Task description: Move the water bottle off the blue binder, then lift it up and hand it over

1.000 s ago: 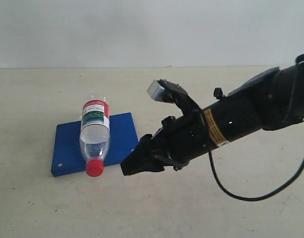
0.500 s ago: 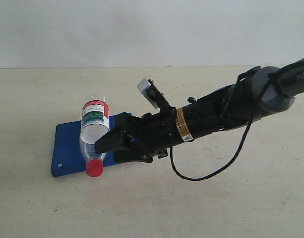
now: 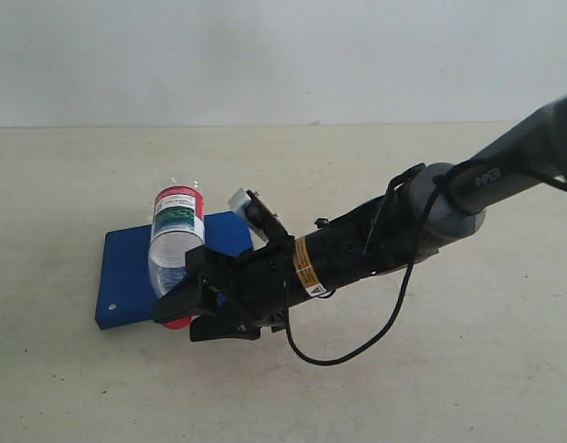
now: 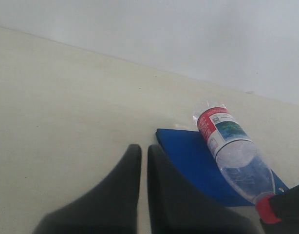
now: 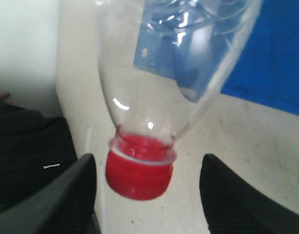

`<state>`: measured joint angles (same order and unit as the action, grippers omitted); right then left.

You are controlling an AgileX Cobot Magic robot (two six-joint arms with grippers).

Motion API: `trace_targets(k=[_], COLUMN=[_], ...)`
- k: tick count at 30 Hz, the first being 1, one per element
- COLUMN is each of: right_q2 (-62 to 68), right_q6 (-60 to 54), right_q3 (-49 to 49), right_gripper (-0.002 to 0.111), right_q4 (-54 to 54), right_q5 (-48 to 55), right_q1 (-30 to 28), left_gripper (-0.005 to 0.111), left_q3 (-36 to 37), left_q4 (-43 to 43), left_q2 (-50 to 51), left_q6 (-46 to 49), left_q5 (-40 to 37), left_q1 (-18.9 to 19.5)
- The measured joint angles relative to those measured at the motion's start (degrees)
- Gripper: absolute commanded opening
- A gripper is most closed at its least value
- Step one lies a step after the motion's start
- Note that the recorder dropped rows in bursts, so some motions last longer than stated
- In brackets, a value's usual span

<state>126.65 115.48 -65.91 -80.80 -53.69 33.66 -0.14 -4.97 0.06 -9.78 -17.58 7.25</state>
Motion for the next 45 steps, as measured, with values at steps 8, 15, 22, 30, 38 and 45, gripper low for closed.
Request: trace_targets(k=[8,15,22,30,38,45], right_q2=[3.4,3.4,3.5,1.4,-5.5,-5.8], right_q6=[0.1,2.2,2.6,-20.6,-30.2,-31.4], right_q3=[-6.7,-9.9,-10.0,-10.0,-10.0,-11.7], right_gripper=[0.055,0.017,0.000,0.001,0.030,0.029], right_q4=[3.0,4.7,4.7,2.4,-8.6,-1.6], right_q5=[-1.8,-5.3,-7.8,-14.0,7.0,25.0], right_q1=[2.3,2.3,2.3,2.3,6.3,7.4], left_gripper=[0.005,0.005,0.005,0.005,0.005,0.005], left_q3=[0.0,0.0,0.0,0.0,0.0,0.0], left_q4=[0.0,0.0,0.0,0.0,0.0,0.0], left_q2=[0.0,0.0,0.0,0.0,0.0,0.0], left_q6=[0.0,0.0,0.0,0.0,0.0,0.0], left_q5=[0.0,0.0,0.0,0.0,0.0,0.0], left_q1=[0.0,0.0,0.0,0.0,0.0,0.0])
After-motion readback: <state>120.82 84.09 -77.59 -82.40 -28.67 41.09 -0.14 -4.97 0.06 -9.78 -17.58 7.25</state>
